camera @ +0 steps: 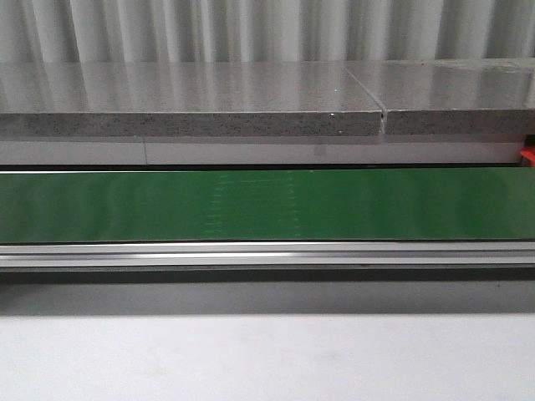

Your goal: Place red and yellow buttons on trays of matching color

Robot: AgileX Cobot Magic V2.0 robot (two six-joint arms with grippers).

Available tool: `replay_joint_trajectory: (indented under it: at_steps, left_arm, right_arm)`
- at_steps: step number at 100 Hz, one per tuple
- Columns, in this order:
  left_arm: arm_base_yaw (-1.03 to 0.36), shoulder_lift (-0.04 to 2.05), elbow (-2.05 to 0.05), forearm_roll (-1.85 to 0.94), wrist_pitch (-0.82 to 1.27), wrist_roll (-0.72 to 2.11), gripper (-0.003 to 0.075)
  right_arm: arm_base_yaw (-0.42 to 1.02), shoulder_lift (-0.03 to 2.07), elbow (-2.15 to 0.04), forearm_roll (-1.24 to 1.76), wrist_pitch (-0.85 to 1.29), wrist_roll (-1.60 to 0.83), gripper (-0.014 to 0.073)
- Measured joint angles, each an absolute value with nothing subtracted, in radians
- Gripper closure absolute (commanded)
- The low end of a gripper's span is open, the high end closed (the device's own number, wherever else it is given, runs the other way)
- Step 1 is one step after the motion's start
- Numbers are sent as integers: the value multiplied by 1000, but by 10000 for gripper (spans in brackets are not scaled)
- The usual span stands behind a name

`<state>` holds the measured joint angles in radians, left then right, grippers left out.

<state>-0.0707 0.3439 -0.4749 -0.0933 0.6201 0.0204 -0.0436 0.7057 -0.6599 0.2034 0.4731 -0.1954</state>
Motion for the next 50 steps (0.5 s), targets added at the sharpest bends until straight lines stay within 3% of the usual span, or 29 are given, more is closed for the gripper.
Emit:
replay_joint_trajectory:
  at_steps: [25, 50]
  left_arm:
    - [-71, 389, -486, -9, 568, -165, 134]
    - [20, 700, -598, 185, 538, -455, 134]
  right_arm:
    - [-44, 706, -660, 203, 473, -197, 662]
    - [-44, 706, -660, 203, 473, -197, 662]
